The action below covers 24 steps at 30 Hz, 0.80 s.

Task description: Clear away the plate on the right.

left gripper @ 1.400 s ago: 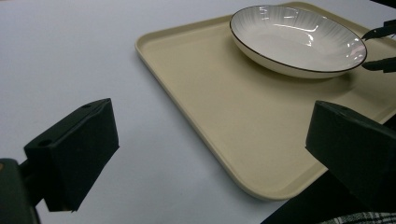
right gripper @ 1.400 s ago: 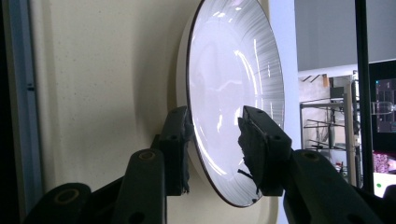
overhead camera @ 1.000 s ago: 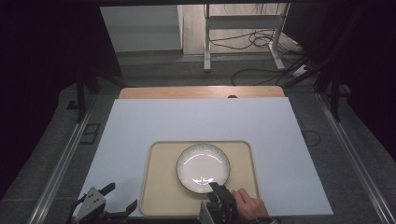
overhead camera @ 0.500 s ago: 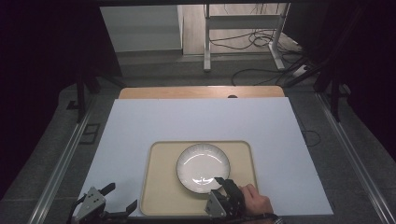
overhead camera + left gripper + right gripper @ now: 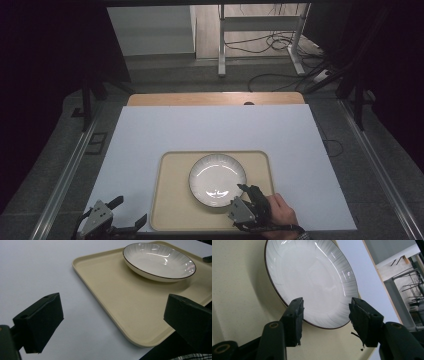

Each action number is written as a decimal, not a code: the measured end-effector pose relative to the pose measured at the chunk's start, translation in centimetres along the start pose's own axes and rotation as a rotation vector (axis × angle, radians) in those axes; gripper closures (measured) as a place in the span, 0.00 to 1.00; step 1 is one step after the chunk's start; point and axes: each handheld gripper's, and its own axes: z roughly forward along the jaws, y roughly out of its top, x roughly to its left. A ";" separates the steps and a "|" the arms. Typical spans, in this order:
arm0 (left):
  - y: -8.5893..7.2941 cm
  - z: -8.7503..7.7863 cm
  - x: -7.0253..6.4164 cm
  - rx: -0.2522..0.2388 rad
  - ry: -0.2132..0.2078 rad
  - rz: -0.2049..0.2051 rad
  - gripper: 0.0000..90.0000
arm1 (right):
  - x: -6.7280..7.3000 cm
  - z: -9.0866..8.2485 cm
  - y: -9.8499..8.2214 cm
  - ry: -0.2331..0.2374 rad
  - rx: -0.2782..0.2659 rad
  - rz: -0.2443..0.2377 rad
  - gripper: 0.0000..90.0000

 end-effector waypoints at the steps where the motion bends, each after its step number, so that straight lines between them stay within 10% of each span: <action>1: 0.0 0.0 0.0 0.000 0.000 0.001 0.02 | -0.1 0.0 -0.1 0.003 0.000 0.008 0.49; 24: 0.0 0.0 0.0 0.002 -0.003 0.000 0.02 | -2.8 -1.2 -2.6 0.051 -0.032 0.232 0.37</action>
